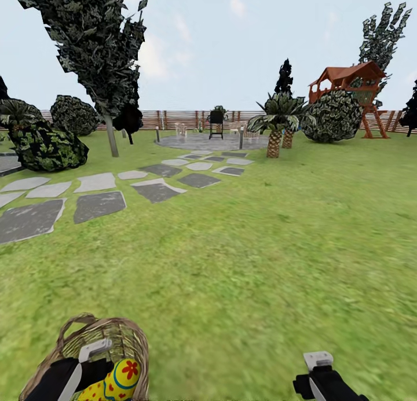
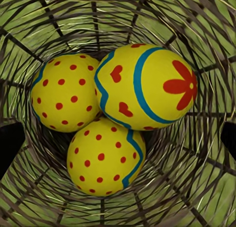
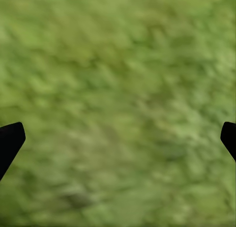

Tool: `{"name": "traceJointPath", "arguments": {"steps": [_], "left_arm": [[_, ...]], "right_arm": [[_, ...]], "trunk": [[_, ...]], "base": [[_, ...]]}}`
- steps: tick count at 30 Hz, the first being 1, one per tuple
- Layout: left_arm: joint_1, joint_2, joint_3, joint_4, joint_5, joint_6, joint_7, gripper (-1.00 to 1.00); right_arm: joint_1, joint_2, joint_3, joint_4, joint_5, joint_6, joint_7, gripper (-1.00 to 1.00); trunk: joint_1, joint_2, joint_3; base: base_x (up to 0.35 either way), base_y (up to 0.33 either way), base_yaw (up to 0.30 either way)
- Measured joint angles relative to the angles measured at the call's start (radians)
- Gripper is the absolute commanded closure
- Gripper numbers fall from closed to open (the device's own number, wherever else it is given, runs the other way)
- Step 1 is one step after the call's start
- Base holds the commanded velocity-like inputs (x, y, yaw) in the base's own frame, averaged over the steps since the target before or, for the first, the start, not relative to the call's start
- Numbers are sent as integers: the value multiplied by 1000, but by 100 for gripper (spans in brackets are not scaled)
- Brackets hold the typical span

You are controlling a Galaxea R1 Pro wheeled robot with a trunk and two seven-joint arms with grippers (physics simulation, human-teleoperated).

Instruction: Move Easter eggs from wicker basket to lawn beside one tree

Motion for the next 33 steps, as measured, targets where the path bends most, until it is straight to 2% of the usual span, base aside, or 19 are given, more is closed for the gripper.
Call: {"name": "traceJointPath", "arguments": {"steps": [2,11,20,33], "left_arm": [[0,0,0,-1,0,0,0,-100],[0,-1,0,-2,2,0,0,-100],[0,-9,0,-1,3,-1,0,-100],[0,-19,0,-2,2,-2,0,-100]], "right_arm": [[0,-1,-1,-3,0,2,1,-100],[0,0,0,-6,2,41,0,-100],[0,1,4,-5,2,41,-1,-100],[0,4,5,-1,3,38,-1,-100]], "trunk": [[8,-14,-6],[8,-14,-6],[7,-14,-6],[8,-14,-6]], "base": [[0,0,0],[15,1,0],[231,43,0],[14,2,0]]}}
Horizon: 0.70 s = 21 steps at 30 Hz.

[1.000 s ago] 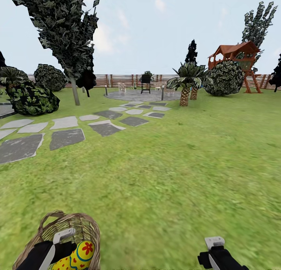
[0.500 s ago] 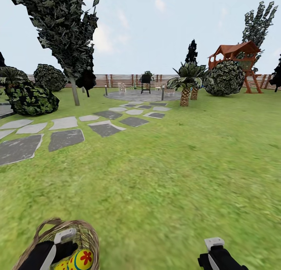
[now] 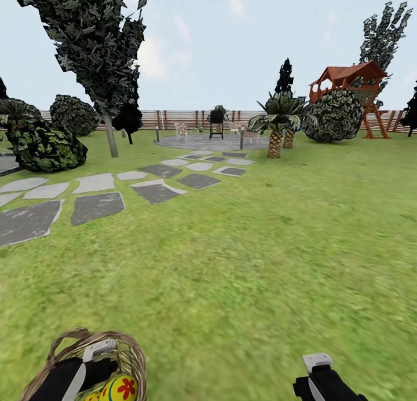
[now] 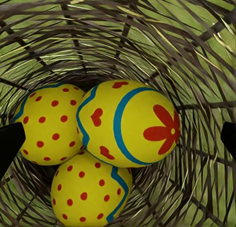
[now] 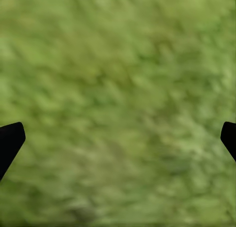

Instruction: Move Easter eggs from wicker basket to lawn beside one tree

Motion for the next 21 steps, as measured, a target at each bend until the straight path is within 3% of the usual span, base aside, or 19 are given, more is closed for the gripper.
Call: {"name": "traceJointPath", "arguments": {"steps": [21], "left_arm": [[0,-3,0,0,0,0,0,-100]], "right_arm": [[0,5,0,1,0,-2,0,-100]], "trunk": [[80,-147,-66]], "base": [[0,0,0]]}}
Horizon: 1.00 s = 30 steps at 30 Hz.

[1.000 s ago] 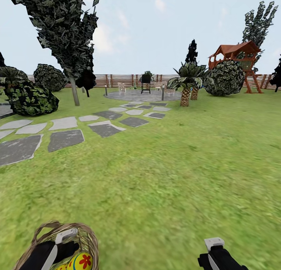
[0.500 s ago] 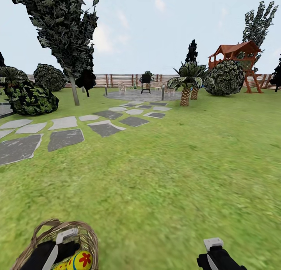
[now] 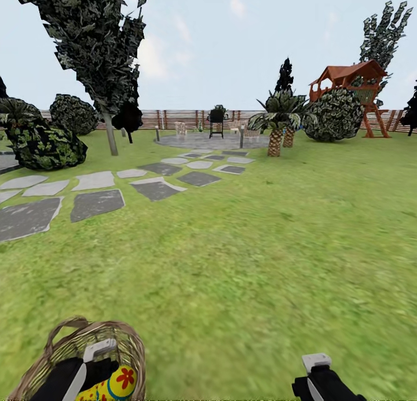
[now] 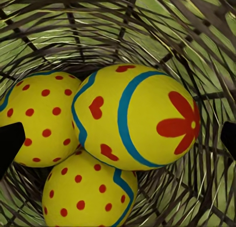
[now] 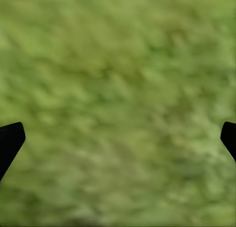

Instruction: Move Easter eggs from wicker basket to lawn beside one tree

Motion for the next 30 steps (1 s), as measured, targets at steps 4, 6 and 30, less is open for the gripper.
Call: {"name": "traceJointPath", "arguments": {"steps": [4,6,30], "left_arm": [[0,0,0,0,0,0,0,-100],[0,0,0,0,0,0,0,-100],[0,-10,0,1,0,-3,0,-100]], "right_arm": [[0,0,0,0,0,0,0,-100],[0,0,0,0,0,0,0,-100],[0,0,0,1,0,-2,0,-100]], "trunk": [[15,-28,-13],[23,-42,-19],[45,-79,-58]], "base": [[0,0,0],[0,0,0],[43,0,0]]}}
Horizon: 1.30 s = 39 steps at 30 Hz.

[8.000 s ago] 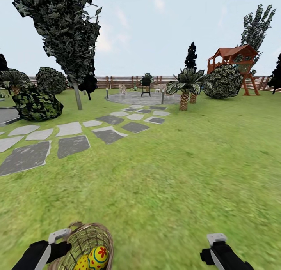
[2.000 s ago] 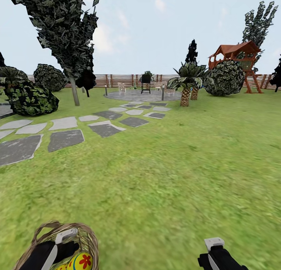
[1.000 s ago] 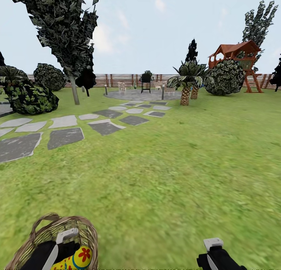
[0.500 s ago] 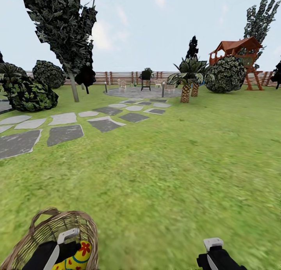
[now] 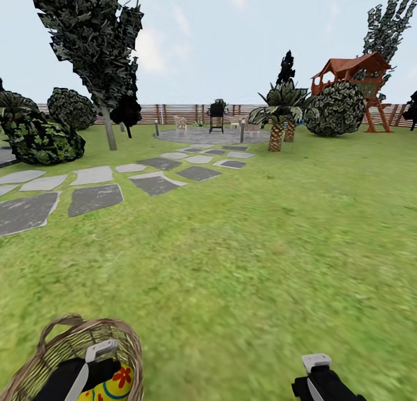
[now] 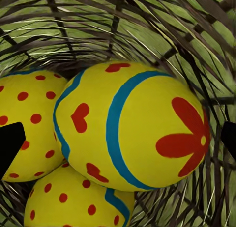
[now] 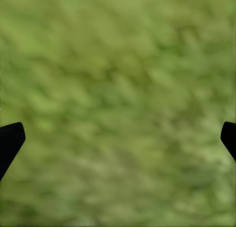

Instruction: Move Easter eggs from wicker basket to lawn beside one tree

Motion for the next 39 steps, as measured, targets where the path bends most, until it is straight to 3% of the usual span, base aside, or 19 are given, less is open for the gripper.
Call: {"name": "traceJointPath", "arguments": {"steps": [6,28,39], "left_arm": [[0,-9,-1,0,0,1,0,-100],[0,-15,-2,0,-2,1,0,-100],[0,-23,-2,1,-1,-2,0,-100]], "right_arm": [[0,1,1,0,0,0,0,-100],[0,12,-1,2,-1,-2,0,-100],[0,14,1,2,0,-2,0,-100]], "trunk": [[0,0,0],[10,-5,-85],[10,-5,-85]], "base": [[7,0,0],[0,0,0],[66,0,0]]}}
